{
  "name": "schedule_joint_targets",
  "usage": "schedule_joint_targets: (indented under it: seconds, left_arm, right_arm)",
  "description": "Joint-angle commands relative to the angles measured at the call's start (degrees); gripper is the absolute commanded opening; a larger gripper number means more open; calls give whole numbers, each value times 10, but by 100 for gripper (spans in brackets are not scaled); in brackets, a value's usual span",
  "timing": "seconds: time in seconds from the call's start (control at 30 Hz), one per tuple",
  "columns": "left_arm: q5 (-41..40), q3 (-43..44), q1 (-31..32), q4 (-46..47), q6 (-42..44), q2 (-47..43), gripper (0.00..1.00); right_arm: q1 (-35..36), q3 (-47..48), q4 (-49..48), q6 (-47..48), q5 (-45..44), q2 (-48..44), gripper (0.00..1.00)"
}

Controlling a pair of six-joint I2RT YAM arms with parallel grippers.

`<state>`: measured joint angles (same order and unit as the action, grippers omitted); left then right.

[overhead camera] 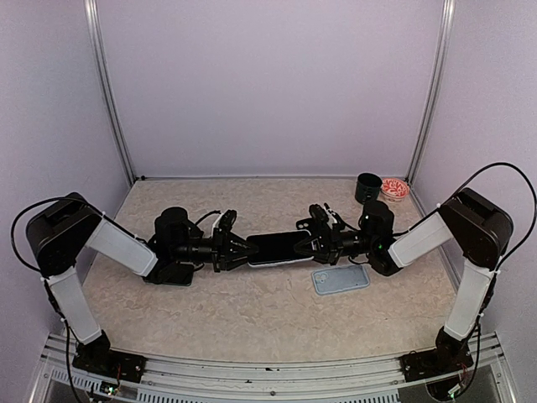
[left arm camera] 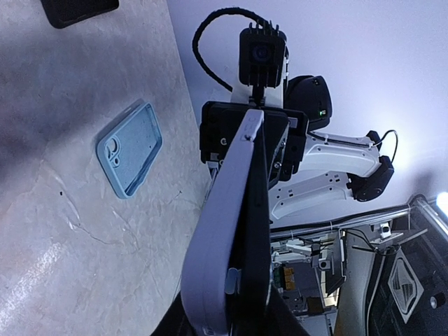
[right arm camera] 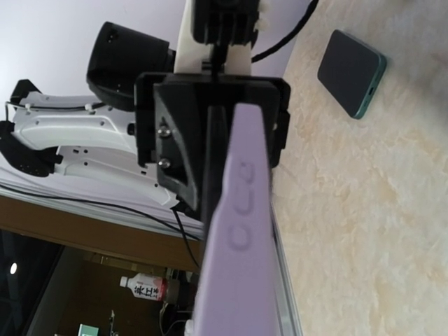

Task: Put the phone into the phone case
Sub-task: Press the phone with the phone case.

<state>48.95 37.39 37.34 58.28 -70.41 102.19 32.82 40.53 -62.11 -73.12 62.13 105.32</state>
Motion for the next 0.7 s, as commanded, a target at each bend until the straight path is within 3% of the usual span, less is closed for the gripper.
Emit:
schedule_joint_targets:
  seconds: [0.0, 0.43, 0.67]
  left_arm:
    - [11, 12, 4, 36, -5, 8, 23]
    - [6, 23, 6, 6, 5, 7, 1]
    - [-20, 45, 6, -102, 71, -14, 0]
  right_arm:
    - [3, 2, -17, 20, 10, -1, 12]
    - [3, 25, 151, 140, -9, -29, 13]
    - [2, 33, 210, 183, -14, -46, 13]
